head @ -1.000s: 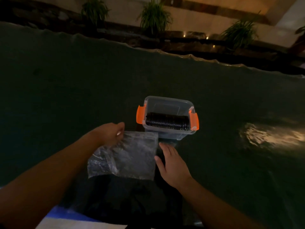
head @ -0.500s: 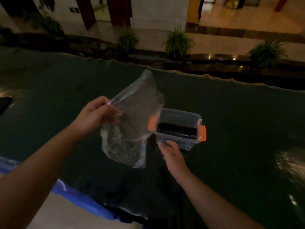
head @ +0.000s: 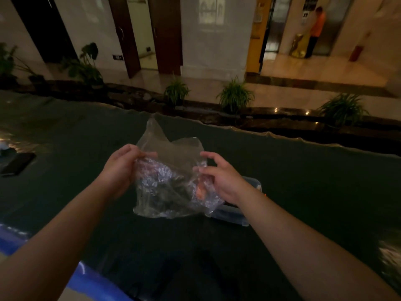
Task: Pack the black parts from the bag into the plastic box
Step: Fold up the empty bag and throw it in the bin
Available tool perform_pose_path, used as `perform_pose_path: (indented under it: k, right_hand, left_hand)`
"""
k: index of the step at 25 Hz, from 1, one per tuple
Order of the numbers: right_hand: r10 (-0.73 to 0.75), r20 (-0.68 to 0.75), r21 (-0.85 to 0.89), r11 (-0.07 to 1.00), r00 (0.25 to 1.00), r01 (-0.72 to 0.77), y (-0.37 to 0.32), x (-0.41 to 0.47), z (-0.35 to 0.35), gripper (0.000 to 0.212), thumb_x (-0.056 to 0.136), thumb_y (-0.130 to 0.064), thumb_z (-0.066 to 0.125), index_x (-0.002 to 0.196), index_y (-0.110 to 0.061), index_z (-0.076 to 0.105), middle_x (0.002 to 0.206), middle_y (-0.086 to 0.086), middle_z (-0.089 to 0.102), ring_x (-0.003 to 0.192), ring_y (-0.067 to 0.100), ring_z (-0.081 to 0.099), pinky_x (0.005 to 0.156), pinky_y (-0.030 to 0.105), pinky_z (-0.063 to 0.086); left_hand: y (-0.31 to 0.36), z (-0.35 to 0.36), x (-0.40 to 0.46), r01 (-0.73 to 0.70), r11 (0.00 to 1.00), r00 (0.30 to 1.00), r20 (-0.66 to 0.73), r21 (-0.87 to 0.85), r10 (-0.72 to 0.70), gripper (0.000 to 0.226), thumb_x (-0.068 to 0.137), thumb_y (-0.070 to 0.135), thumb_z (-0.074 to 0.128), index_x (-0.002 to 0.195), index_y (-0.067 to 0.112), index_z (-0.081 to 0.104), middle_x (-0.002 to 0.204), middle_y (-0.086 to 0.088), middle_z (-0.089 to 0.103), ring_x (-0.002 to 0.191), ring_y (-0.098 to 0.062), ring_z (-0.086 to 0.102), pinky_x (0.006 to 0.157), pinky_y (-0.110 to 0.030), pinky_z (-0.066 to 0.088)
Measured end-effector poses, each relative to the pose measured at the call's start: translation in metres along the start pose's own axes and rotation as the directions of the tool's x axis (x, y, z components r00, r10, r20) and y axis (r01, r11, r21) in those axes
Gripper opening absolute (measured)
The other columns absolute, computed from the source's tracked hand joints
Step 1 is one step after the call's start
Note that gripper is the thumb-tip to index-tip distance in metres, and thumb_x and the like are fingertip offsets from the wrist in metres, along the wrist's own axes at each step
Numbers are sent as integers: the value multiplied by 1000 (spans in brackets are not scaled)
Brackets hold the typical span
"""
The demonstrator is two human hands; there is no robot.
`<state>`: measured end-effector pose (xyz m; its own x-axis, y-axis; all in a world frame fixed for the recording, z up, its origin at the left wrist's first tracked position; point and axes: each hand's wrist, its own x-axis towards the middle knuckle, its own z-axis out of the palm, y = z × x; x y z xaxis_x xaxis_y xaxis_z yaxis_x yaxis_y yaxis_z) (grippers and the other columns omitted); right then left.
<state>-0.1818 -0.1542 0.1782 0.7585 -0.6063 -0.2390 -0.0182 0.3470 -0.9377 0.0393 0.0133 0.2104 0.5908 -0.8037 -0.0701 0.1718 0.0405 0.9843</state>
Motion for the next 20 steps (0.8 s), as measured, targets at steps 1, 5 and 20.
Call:
perform_pose_path:
  k: [1, 5, 20]
  right_hand:
    - [-2, 8, -47, 999, 1000, 2, -3, -4, -4, 40, 93, -4, 69, 123, -31, 65, 111, 7, 78, 106, 31, 73, 90, 56, 59]
    - [-31, -12, -223, 974, 999, 28, -19, -27, -27, 42, 91, 1, 69, 123, -25, 68, 109, 3, 78, 98, 18, 76, 78, 34, 63]
    - [-272, -201, -722, 691, 941, 46, -78, -121, -125, 21, 101, -37, 58, 92, -30, 76, 111, -20, 64, 98, -2, 62, 81, 22, 44]
  left_hand:
    - [0, 1, -1, -30, 998, 999, -16, 53, 31, 10, 90, 14, 65, 90, 22, 59, 110, -18, 76, 77, -26, 78, 58, -33, 61]
    - [6, 18, -2, -201, 916, 979, 38, 346, 201, 41, 96, 9, 65, 116, 43, 57, 99, -7, 78, 79, -13, 77, 63, -26, 60]
    - [16, 121, 20, -483, 356, 841, 537, 800, -67, 12, 89, 43, 70, 82, 36, 77, 118, 17, 54, 102, -1, 56, 79, -23, 45]
